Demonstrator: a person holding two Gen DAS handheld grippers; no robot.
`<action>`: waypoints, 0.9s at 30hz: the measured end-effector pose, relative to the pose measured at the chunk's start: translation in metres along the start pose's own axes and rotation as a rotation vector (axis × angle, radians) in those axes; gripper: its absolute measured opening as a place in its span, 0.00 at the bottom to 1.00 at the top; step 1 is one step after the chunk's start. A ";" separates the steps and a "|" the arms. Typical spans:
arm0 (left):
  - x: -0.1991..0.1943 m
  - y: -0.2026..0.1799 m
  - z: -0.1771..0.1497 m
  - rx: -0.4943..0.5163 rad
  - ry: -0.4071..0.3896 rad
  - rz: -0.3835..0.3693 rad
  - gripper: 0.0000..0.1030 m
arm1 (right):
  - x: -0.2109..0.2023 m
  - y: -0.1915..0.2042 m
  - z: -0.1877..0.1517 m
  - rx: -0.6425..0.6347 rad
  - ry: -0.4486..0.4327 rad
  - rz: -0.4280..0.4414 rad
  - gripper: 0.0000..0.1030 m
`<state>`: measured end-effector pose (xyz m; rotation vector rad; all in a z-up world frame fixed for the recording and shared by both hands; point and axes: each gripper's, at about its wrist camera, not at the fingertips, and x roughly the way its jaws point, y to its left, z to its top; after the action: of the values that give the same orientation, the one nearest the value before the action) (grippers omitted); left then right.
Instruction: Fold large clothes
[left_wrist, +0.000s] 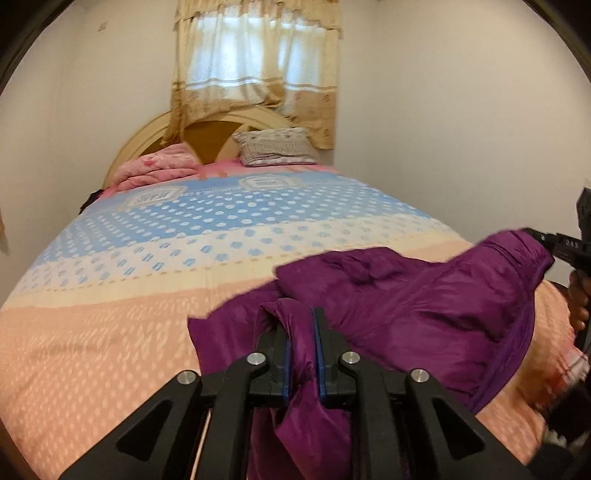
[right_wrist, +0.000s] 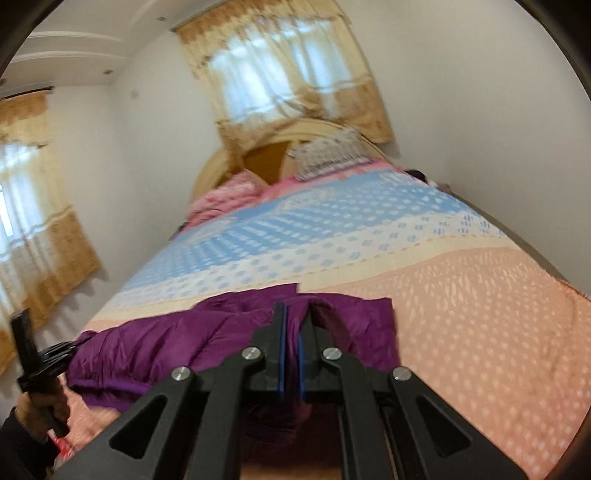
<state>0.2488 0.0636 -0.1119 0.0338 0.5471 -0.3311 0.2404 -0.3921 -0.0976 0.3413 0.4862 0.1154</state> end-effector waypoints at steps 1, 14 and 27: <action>0.012 0.005 0.005 -0.019 0.012 0.002 0.21 | 0.016 -0.003 0.003 0.011 0.009 -0.016 0.06; 0.066 0.031 0.000 -0.152 0.039 0.016 0.53 | 0.102 -0.043 -0.002 0.117 0.111 -0.072 0.08; 0.054 0.026 0.013 -0.080 -0.052 0.237 0.84 | 0.124 -0.045 0.013 0.147 0.081 -0.119 0.81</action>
<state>0.3071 0.0700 -0.1305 0.0130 0.4987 -0.0783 0.3564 -0.4147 -0.1572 0.4521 0.5954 -0.0222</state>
